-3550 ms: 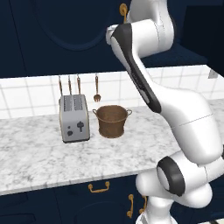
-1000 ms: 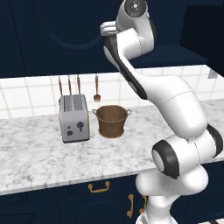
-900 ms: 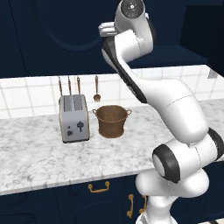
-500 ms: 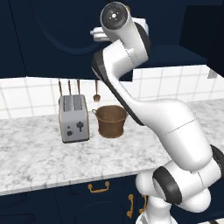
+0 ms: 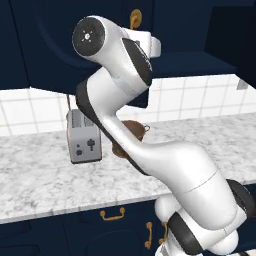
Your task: Open the cabinet, pick up the bread from the cabinet and place it in the basket. Then move the basket to the dining counter.
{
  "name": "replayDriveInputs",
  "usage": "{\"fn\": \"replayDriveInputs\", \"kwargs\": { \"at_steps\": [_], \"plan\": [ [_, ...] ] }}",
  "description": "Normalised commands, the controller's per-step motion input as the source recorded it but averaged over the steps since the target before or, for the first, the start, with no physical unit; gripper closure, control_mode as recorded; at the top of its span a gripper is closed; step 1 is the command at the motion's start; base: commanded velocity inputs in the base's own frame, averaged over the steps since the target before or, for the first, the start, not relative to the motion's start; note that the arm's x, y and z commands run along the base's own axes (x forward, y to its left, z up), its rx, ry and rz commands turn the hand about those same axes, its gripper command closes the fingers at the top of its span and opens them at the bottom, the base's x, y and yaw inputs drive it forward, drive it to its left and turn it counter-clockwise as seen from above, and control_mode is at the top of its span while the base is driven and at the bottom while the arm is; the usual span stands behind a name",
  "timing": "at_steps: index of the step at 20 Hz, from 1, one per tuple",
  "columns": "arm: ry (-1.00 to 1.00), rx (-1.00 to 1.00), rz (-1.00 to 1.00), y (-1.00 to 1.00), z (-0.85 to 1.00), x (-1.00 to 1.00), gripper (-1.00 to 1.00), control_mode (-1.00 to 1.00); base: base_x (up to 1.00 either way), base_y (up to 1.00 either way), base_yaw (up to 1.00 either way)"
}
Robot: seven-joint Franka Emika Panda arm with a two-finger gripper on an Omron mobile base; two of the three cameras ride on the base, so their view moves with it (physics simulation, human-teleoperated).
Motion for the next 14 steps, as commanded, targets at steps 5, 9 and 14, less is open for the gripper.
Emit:
{"fn": "replayDriveInputs", "kwargs": {
  "at_steps": [5, 9, 14],
  "plan": [
    [0.0, -0.03, -0.14, 0.73, 0.0, -0.67, -1.0, -1.0, 0.0, 0.0, 0.0],
    [0.01, 0.0, -0.05, 0.23, 0.0, -0.06, -1.0, -1.0, 0.0, 0.0, 0.0],
    [0.0, 0.0, -0.02, -0.13, -0.05, -0.55, -1.0, -1.0, 0.0, 0.0, 0.0]
  ]
}}
